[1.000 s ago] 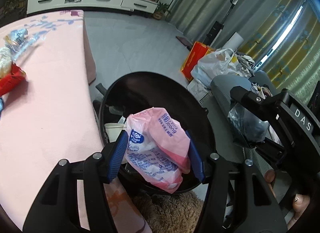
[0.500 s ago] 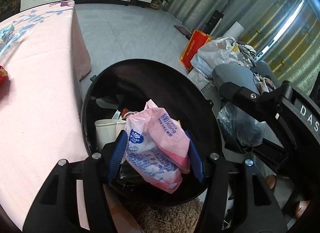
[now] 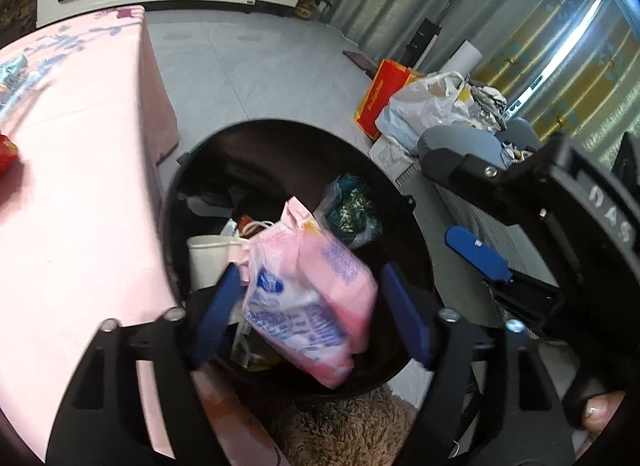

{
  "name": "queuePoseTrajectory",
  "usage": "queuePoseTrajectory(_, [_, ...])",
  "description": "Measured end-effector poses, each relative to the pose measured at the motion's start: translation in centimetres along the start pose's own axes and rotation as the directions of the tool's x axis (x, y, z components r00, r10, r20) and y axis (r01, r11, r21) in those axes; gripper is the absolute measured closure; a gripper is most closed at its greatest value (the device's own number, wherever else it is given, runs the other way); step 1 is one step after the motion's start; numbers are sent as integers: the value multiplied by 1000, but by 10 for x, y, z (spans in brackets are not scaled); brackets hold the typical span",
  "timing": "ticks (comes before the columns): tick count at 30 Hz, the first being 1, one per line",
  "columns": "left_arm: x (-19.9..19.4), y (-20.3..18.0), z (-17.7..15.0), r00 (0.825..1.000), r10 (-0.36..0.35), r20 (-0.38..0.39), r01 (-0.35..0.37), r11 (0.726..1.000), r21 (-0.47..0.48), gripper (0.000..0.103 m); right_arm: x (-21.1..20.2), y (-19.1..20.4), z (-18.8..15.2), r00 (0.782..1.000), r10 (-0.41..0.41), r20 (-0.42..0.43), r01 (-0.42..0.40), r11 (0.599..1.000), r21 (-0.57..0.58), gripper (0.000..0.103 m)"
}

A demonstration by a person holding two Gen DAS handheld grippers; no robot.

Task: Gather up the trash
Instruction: 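Open both tools to drop the pink wrapper and grey bag into the bin, then grasp the blue cloth with the left tool while the right tool grasps the white tissue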

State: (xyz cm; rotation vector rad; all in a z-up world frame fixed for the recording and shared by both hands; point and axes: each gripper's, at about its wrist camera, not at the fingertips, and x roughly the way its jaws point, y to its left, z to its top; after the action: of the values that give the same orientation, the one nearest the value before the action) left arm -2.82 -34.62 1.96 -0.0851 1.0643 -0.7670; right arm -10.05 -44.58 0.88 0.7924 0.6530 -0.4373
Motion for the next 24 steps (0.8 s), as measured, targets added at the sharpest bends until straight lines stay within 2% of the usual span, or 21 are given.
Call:
queuePoseTrajectory(5, [-30,14,0,998,15,69,-12,999,-33,12,-1,4,0,1000,0,3,0,1000,-14,20])
queuePoseTrajectory(10, [-73,43,-2,983,97,153,-82,991,-103,8,-5,11,-3,1000,-9,16,10,999,-48,20])
queuePoseTrajectory(14, [-115,77,-13,959,214,188,-180,967,-181,8,-6,20,-7,1000,-15,20,16,996,-83,20])
queuePoseTrajectory(17, [-149,105,-25,942,261,212,-209,948,-239,8,-6,28,-10,1000,-18,24,21,994,-108,20])
queuePoseTrajectory(20, [-184,134,-36,908,337,248,-257,917,-306,8,-7,41,-14,1000,-4,24,8,989,-149,20])
queuePoseTrajectory(22, [-198,148,-41,892,370,260,-274,900,-338,8,-8,54,-20,999,24,26,-19,981,-195,20])
queuePoseTrajectory(24, [-209,164,-48,887,381,262,-272,888,-371,8,-9,69,-27,998,57,21,-50,970,-236,20])
